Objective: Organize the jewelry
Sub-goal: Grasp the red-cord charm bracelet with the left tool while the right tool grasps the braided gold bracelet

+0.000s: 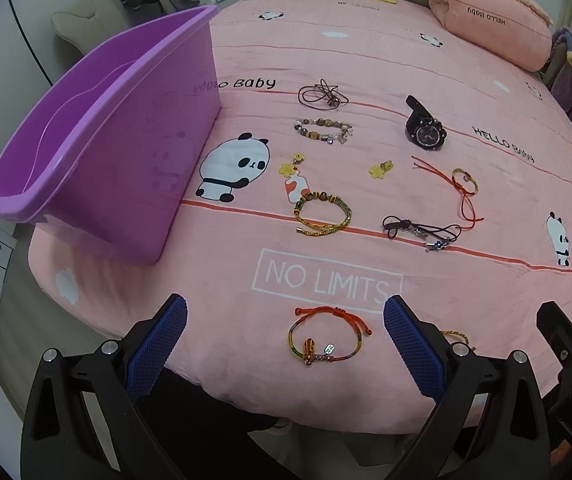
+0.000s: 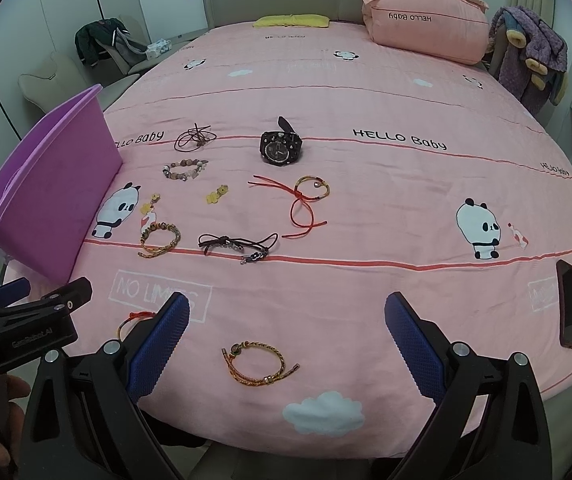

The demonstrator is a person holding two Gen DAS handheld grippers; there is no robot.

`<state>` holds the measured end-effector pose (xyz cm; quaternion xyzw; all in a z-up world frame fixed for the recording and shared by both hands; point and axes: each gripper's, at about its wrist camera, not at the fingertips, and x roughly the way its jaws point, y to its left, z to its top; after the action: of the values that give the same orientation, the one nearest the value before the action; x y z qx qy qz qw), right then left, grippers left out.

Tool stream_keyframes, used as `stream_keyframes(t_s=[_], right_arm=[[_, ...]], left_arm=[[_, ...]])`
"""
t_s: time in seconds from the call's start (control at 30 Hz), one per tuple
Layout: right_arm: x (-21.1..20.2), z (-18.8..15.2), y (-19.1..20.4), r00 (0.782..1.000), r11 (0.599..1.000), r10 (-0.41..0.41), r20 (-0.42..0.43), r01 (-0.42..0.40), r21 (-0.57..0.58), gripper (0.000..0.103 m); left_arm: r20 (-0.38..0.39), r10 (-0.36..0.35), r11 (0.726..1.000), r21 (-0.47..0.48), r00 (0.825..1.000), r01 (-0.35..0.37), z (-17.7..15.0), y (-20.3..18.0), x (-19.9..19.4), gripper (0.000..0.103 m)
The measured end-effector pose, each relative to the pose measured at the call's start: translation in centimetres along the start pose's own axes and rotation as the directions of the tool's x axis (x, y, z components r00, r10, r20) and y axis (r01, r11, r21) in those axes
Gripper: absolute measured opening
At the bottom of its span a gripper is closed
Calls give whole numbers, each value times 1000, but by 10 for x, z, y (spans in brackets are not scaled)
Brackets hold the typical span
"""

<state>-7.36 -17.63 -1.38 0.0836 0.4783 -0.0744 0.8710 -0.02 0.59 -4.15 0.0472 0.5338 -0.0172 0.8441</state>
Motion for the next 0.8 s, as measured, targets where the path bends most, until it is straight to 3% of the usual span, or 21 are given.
stream_keyframes(t_s=[0.3,0.8], right_arm=[[25,-24,-3,998,999,47,-42,-48,-12,94],[71,-54,-14,993,1000,-1,-118,1,-1,94]], left_arm=[[-17,-29,998,50,999,30,-22,1,26,97],[-38,-79,995,62,996,81,-43,3,73,97]])
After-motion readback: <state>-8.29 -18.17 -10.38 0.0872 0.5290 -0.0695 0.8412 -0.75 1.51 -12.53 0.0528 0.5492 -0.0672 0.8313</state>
